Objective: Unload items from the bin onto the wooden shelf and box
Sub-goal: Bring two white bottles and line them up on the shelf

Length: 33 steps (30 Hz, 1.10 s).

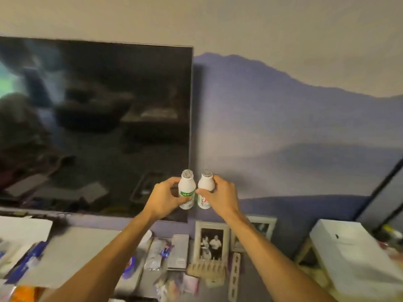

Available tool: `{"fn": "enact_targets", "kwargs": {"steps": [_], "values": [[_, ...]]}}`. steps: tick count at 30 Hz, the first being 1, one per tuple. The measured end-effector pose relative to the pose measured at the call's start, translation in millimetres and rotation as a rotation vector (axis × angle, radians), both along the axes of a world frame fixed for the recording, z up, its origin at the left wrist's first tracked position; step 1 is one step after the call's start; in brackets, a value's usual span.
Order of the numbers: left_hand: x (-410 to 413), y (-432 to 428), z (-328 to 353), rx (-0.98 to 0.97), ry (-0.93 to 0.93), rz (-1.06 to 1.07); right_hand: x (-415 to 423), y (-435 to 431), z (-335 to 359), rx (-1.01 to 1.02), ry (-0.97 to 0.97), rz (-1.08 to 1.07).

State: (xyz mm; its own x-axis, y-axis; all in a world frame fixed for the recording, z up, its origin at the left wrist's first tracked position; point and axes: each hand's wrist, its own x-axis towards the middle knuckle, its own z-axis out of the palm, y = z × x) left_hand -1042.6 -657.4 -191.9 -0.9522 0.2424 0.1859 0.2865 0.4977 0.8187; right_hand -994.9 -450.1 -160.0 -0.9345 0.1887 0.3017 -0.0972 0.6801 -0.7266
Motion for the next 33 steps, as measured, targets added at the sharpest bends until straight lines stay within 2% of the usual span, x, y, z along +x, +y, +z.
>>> {"fn": "enact_targets", "kwargs": {"steps": [11, 19, 23, 27, 33], "values": [[106.1, 366.4, -9.6, 0.085, 0.001, -0.336, 187.0, 340.9, -12.5, 0.01, -0.041, -0.418], [187.5, 553.5, -34.7, 0.082, -0.07, -0.52, 300.0, 501.6, -38.1, -0.059, -0.069, -0.576], [207.2, 629.1, -48.8, 0.08, -0.118, -0.569, 326.9, 564.2, -55.3, -0.141, -0.161, -0.6], [208.9, 700.8, -81.8, 0.043, -0.167, -0.58, 334.2, 625.7, -73.2, -0.126, -0.178, -0.674], [204.7, 805.7, -122.4, 0.066, -0.155, -0.489, 310.0, 723.7, -105.3, -0.062, -0.221, -0.674]]}}
